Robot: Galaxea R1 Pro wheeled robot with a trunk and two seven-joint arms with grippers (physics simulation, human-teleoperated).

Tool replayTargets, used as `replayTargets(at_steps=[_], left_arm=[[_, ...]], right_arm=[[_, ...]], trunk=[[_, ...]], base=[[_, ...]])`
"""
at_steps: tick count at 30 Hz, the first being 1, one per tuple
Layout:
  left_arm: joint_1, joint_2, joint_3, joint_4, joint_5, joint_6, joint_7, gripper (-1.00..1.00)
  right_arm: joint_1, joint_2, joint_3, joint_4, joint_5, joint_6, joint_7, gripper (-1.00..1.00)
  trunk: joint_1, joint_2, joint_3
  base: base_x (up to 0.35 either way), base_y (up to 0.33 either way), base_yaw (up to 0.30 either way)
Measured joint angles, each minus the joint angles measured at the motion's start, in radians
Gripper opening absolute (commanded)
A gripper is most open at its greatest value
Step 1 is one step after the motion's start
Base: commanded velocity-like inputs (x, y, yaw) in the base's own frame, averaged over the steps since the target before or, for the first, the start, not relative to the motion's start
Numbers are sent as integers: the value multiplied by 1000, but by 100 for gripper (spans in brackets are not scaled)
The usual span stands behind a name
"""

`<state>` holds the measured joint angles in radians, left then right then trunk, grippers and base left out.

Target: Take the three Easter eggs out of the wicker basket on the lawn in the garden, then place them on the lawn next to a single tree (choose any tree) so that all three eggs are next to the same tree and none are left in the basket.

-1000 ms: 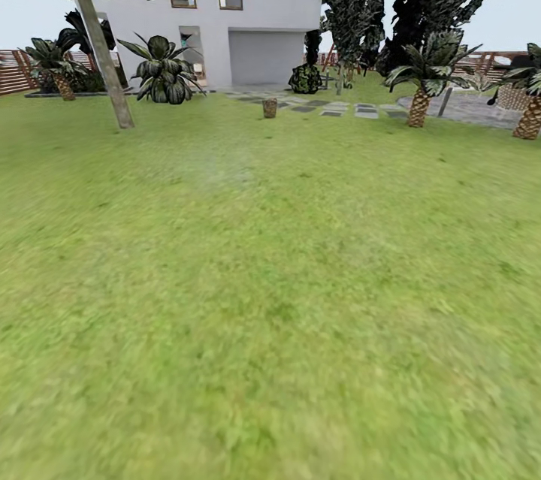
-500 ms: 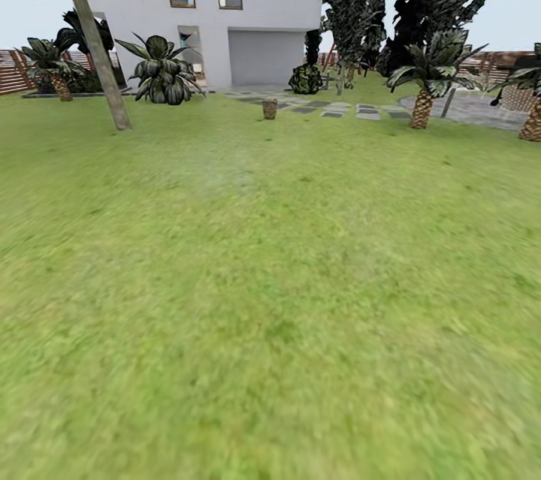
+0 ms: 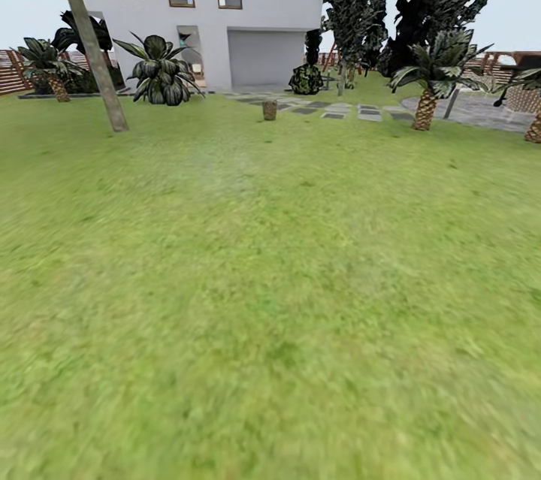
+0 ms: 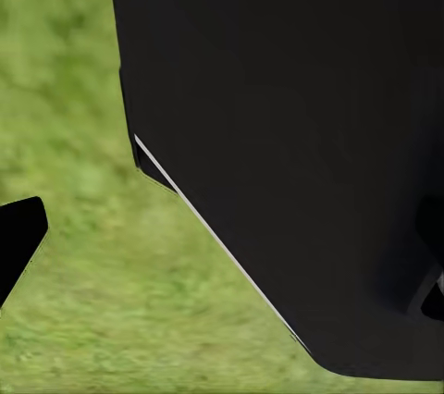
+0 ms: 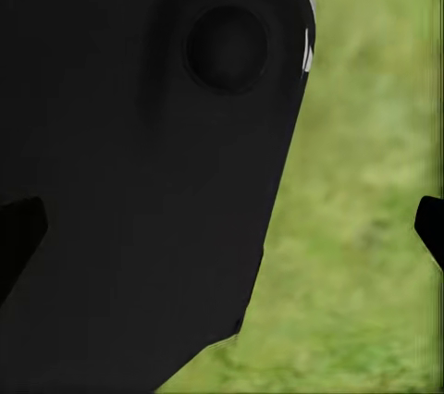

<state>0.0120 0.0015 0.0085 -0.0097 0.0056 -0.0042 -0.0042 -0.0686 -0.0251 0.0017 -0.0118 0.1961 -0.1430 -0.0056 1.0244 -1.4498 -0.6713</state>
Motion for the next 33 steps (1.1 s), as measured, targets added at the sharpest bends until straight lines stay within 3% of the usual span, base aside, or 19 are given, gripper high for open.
replayTargets(at_steps=[33], left_arm=[[0, 0, 0, 0, 0, 0, 0, 100]], right_arm=[[0, 4, 0, -1, 9, 0, 0, 100]], trunk=[[0, 0, 0]], base=[[340, 0, 0]])
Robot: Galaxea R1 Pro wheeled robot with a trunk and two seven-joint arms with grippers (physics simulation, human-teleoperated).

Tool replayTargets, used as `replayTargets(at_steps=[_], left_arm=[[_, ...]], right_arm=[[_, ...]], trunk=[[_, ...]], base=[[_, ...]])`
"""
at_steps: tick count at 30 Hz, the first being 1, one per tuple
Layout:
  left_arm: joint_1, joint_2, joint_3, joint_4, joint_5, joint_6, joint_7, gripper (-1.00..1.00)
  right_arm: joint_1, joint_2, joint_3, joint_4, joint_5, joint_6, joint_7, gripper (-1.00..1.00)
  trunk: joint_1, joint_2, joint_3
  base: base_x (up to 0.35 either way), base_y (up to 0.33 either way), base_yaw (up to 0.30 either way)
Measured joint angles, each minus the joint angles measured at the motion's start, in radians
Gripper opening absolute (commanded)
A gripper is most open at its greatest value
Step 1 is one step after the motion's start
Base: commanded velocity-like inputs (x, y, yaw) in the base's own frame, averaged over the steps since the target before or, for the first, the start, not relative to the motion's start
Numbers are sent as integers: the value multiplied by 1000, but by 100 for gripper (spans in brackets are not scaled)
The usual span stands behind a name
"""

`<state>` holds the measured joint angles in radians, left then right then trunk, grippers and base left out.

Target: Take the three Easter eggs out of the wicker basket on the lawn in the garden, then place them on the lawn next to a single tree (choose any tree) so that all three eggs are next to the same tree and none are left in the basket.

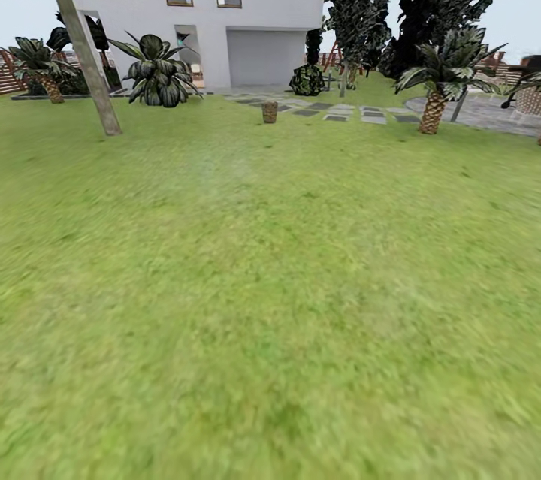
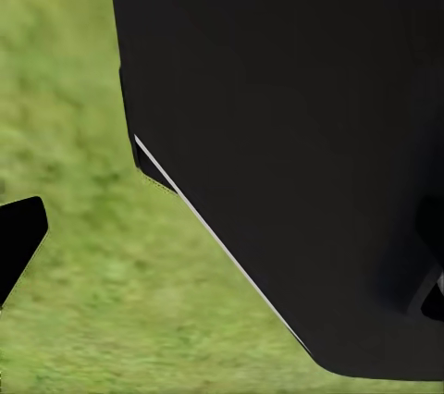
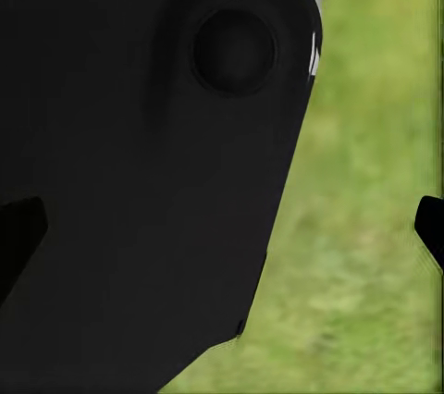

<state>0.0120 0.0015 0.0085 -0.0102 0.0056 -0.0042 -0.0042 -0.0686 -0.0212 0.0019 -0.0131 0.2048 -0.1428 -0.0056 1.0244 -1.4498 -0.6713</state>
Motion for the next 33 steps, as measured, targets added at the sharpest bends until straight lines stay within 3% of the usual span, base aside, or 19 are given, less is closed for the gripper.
replayTargets(at_steps=[33], left_arm=[[0, 0, 0, 0, 0, 0, 0, 100]], right_arm=[[0, 0, 0, -1, -1, -1, 0, 100]], trunk=[[0, 0, 0]], base=[[340, 0, 0]])
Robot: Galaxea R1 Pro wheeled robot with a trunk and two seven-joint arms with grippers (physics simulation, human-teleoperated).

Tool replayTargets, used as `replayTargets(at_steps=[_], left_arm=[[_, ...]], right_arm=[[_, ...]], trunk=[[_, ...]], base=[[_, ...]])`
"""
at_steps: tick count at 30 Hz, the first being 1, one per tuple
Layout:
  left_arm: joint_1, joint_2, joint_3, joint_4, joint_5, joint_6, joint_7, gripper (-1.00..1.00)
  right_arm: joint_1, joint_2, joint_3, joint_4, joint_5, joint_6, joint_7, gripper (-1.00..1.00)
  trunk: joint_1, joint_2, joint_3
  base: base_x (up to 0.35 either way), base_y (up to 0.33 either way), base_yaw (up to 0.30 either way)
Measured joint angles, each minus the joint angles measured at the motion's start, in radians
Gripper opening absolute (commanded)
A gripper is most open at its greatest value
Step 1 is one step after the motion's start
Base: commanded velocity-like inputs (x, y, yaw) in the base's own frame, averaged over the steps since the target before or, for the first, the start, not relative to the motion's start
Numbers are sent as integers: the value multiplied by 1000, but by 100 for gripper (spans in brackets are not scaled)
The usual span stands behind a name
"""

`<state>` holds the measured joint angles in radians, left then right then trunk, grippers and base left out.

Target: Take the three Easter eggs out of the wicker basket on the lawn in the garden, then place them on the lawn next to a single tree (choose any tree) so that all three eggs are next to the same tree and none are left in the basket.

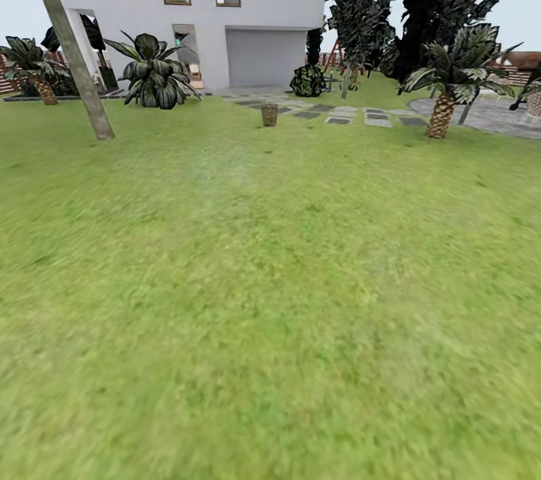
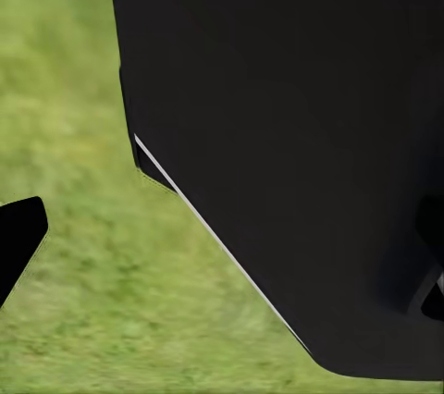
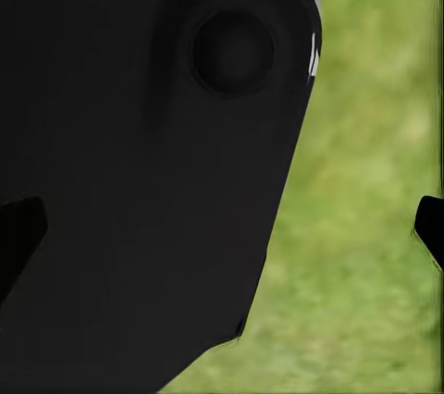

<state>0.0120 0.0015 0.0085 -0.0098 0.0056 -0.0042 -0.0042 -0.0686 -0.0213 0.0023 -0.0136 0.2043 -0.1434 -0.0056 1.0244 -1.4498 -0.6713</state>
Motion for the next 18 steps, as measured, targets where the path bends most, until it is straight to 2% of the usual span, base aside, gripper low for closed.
replayTargets(at_steps=[18], left_arm=[[0, 0, 0, 0, 0, 0, 0, 100]], right_arm=[[0, -1, 1, -8, -2, -1, 0, 100]], trunk=[[0, 0, 0]], base=[[340, 0, 0]])
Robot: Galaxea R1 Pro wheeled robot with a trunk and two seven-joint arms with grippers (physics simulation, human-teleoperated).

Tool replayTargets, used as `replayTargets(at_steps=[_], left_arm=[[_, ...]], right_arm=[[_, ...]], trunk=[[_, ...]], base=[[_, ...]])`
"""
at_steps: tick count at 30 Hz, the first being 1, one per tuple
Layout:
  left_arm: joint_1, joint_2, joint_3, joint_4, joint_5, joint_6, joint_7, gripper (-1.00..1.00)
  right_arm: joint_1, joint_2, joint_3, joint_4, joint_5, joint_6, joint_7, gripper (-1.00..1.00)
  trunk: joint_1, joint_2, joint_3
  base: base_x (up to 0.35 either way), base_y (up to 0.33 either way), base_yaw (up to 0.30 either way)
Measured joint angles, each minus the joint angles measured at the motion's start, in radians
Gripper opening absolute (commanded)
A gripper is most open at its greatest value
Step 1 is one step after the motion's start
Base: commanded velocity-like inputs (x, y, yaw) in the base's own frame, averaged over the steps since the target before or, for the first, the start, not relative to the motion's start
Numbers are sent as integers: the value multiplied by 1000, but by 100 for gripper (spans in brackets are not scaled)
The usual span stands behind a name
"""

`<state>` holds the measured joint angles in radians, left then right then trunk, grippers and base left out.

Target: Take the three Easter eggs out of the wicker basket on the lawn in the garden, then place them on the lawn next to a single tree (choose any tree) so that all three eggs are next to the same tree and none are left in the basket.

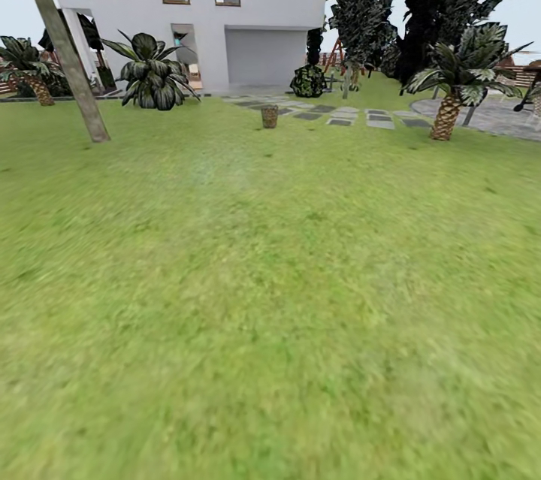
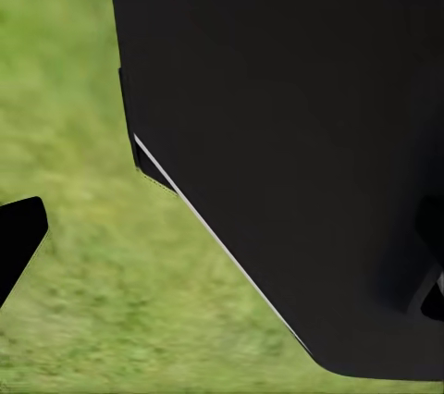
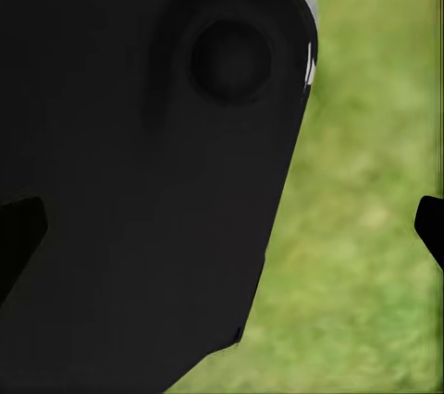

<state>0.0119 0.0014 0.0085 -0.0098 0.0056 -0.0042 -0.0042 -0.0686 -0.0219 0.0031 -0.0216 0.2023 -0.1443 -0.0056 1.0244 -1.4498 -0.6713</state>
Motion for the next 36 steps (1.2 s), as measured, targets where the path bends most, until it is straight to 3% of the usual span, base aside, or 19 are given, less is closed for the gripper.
replayTargets(at_steps=[36], left_arm=[[0, -2, 0, 0, 0, 0, 0, 100]], right_arm=[[0, 1, 0, 1, -2, 0, 0, 100]], trunk=[[0, 0, 0]], base=[[340, 0, 0]])
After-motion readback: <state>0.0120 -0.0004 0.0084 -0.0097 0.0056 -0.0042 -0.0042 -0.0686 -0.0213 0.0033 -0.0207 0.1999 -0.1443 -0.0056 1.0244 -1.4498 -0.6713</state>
